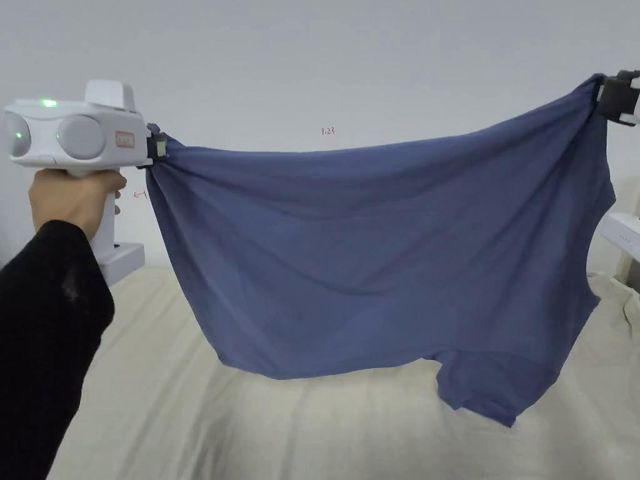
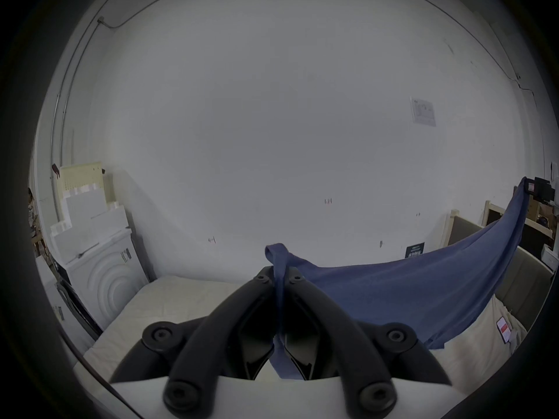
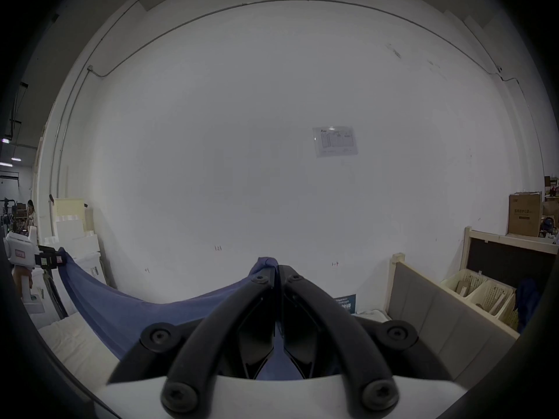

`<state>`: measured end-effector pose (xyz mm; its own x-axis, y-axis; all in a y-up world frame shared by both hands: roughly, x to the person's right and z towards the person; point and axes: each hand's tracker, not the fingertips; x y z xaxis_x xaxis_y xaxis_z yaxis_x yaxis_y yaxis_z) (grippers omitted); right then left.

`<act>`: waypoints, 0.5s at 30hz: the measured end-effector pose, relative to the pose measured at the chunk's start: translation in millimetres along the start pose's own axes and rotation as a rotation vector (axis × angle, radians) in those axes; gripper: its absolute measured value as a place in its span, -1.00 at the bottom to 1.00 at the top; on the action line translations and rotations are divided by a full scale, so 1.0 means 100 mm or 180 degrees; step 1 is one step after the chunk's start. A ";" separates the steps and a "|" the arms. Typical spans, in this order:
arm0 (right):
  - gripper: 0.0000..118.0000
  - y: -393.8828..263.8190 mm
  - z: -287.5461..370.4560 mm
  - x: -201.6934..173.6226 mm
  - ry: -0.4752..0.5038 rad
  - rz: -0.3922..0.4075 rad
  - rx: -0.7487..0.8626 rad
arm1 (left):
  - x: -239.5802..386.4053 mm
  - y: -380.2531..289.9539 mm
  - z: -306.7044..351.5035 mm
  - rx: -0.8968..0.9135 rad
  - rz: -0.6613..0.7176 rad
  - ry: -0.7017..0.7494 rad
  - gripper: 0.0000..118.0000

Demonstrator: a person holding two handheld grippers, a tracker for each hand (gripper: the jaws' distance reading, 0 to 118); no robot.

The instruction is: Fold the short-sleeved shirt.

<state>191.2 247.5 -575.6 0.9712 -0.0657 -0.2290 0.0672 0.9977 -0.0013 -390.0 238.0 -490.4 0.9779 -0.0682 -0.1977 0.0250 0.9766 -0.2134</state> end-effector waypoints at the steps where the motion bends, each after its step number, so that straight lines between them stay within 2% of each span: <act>1: -1.00 -0.13 -0.02 0.02 -0.0006 0.0001 -0.0044 | 0.01 -0.13 -0.05 -0.0029 -0.0008 -0.0005 -0.98; 6: -1.00 -0.84 -0.03 0.10 0.0007 -0.0166 -0.0323 | 0.08 -0.87 -0.19 -0.0193 0.0115 -0.0074 -0.98; 8: -1.00 -1.13 0.08 0.07 -0.0006 -0.0177 -0.0459 | 0.03 -1.18 -0.16 -0.0255 0.0398 -0.0212 -0.98; 15: -1.00 -1.98 0.55 0.06 0.0063 -0.0313 -0.0873 | 0.01 -2.18 0.11 -0.0673 0.0469 -0.0198 -0.98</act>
<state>196.2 48.9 -522.7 0.9582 -0.1647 -0.2338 0.0938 0.9533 -0.2870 -392.2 27.1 -433.3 0.9788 0.0907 -0.1836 -0.1562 0.9104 -0.3831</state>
